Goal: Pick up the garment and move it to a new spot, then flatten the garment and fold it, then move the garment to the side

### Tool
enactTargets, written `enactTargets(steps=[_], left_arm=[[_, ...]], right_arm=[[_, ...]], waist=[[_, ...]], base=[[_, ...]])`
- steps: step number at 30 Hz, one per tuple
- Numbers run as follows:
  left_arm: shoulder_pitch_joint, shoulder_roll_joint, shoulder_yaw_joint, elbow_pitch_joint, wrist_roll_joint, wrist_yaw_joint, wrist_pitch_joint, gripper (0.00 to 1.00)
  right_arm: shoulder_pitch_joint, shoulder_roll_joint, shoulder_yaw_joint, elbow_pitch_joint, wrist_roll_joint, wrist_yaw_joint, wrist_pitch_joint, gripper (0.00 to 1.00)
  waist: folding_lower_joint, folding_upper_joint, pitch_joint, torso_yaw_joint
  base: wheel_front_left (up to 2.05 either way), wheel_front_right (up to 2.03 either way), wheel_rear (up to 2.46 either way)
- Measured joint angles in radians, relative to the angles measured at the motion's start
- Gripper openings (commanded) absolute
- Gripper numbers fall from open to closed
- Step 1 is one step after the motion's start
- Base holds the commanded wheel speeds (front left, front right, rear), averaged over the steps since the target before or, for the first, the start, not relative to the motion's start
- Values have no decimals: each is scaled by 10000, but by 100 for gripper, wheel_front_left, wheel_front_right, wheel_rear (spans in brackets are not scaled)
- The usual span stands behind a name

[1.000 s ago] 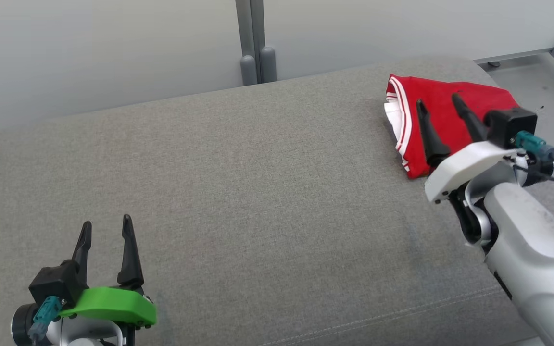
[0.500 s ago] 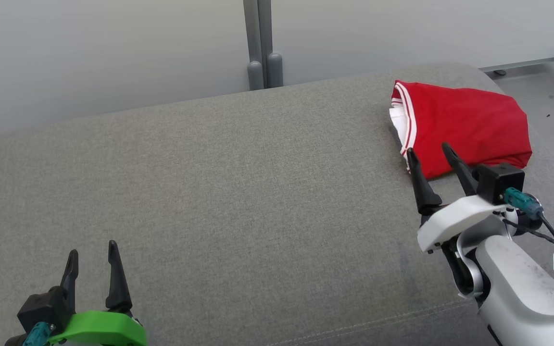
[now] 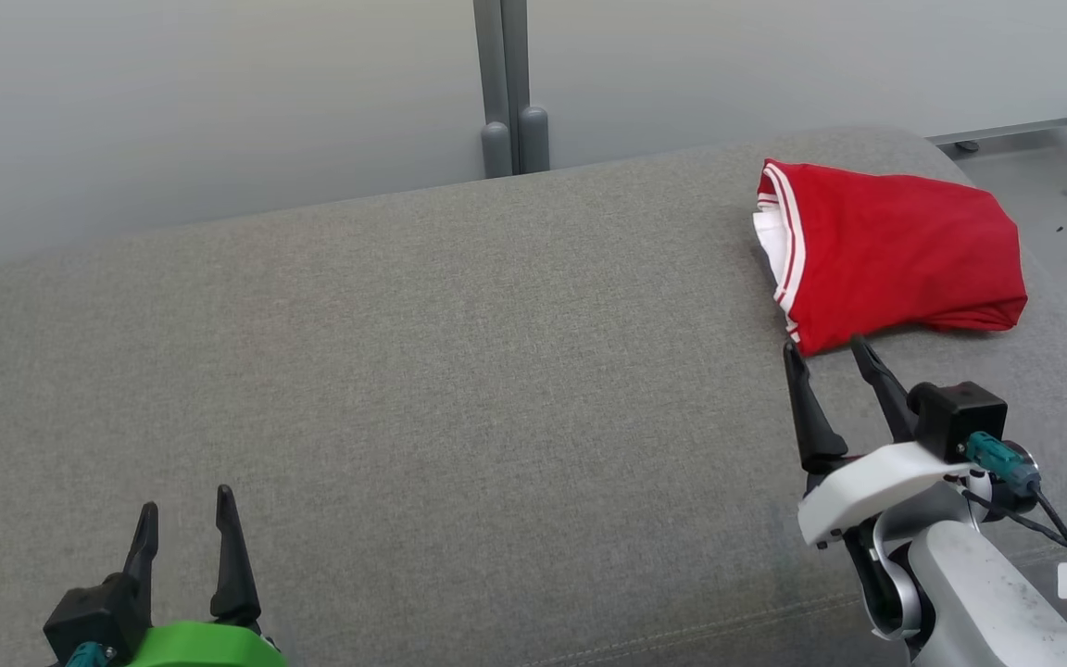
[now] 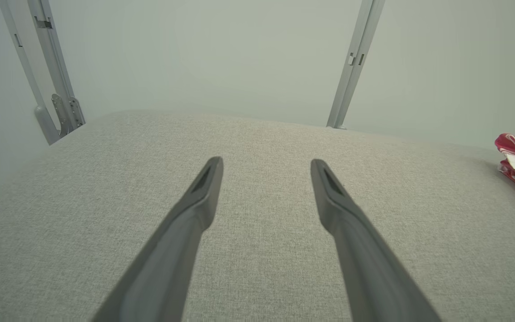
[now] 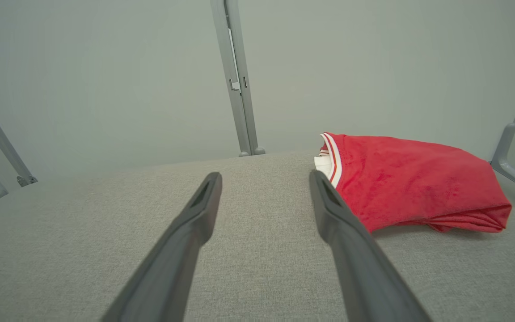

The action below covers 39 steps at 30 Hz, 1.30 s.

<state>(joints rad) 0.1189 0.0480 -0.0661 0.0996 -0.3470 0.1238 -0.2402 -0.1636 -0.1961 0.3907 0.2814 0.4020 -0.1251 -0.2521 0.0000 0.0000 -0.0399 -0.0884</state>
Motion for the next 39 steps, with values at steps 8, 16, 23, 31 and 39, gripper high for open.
enactTargets(steps=[8, 16, 23, 31, 39], left_arm=[[157, -2, -38, -82, 88, 0, -29, 100], [169, -2, -58, -157, 174, 0, -71, 100], [172, -4, -81, -219, 188, 0, -75, 100], [174, -4, -245, -255, 188, 0, -77, 100], [196, -4, -272, -259, 188, 0, -82, 100]], right_arm=[[387, 105, -291, -301, -428, 2, 0, 100], [643, 268, -393, -594, -654, 2, 0, 100], [804, 380, -497, -709, -817, 2, 0, 100], [997, 449, -612, -761, -947, 2, 0, 100], [1223, 554, -665, -769, -995, 2, 0, 100]], waist=[[0, 0, 36, 49], [0, 0, 65, 90], [0, 0, 60, 124], [0, 0, 9, 167], [0, 0, -62, 211]], base=[[0, 0, 0], [0, 0, 0], [0, 0, 0], [0, 0, 0], [0, 0, 0]])
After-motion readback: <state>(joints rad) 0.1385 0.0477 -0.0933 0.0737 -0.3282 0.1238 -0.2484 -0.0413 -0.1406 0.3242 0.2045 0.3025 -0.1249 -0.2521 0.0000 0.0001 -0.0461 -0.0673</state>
